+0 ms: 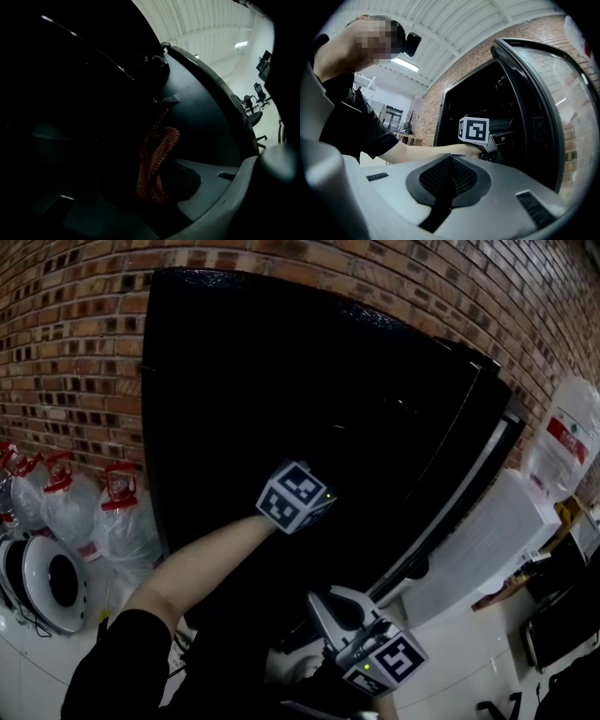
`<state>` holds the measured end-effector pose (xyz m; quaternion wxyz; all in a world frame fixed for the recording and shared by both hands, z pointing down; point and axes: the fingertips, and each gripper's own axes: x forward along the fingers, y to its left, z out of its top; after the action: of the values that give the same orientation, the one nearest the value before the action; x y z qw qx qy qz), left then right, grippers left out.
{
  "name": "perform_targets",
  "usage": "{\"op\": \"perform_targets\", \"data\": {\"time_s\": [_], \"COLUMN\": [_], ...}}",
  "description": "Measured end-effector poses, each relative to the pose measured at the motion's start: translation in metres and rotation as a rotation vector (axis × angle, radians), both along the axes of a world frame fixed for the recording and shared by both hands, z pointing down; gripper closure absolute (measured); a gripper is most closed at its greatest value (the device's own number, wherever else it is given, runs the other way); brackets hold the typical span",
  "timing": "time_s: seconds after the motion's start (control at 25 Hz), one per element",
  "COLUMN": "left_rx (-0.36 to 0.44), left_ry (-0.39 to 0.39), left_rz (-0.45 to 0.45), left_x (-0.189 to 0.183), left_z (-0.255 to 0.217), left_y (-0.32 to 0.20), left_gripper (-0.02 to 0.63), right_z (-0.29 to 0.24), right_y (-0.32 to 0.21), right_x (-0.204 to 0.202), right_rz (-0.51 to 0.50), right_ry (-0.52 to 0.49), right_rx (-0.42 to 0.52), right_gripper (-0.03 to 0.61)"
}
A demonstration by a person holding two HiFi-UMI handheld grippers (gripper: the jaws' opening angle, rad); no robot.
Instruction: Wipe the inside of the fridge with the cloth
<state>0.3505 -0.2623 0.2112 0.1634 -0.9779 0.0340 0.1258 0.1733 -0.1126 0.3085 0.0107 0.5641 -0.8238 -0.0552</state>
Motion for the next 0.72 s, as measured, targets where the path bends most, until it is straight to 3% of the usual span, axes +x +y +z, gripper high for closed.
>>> {"op": "perform_targets", "data": {"time_s": [0.16,0.32,0.72], "left_rx": [-0.027,0.016,-0.054], "left_ry": [0.002,-0.020,-0.059], "left_rz": [-0.007,-0.057,-0.084], "left_x": [0.008,0.017,0.039], "left_z": [-0.001,-0.003,-0.009], "left_y": [-0.017,-0.032,-0.074], "left_gripper": [0.483,0.482,0.483], "right_z": [-0.004,-0.004,-0.003], "right_y": [0.003,0.002,-0.002], "right_x": [0.004,0.012,0.024], "right_rz": [0.005,0.010,0.007], "right_ry": [-0.003,0.003,0.012], "right_rx": [0.007,0.008,0.000], "right_gripper": [0.572,0.572,0.572]}}
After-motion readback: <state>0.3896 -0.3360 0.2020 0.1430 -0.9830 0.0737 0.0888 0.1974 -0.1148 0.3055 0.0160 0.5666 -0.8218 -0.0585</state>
